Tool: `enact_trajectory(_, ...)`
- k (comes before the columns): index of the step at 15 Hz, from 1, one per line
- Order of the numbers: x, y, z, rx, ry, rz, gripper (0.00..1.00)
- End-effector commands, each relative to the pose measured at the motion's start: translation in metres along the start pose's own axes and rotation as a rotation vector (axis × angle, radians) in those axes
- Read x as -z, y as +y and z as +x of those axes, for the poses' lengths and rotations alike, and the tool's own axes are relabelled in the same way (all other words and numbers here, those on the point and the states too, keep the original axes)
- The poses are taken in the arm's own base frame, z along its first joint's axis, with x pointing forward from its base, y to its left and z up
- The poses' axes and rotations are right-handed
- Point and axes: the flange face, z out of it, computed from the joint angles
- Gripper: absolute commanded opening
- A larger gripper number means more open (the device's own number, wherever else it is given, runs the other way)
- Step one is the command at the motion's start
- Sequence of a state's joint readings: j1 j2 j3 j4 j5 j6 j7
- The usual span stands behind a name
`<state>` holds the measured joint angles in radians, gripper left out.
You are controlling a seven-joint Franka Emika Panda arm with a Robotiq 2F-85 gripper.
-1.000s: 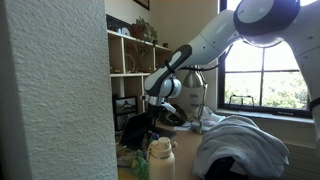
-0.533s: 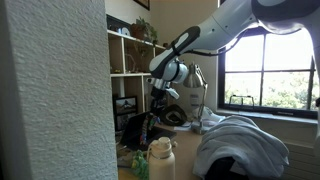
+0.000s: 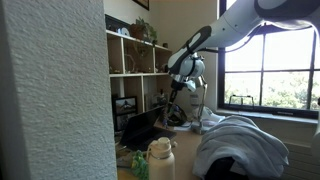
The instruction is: Move the colorful object from left to right.
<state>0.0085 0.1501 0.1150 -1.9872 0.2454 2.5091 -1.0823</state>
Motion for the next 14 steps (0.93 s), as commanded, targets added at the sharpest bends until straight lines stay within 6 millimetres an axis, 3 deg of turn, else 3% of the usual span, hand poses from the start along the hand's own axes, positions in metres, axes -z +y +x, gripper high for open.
enact_trajectory(1,-0.004,0.033,-0.037,-0.091,-0.04,-0.114,0.02)
enact_trajectory(5,-0.018,0.06,-0.071,-0.177,-0.088,-0.208,0.02)
enact_trajectory(14,-0.06,0.078,-0.125,-0.339,-0.218,-0.314,0.02)
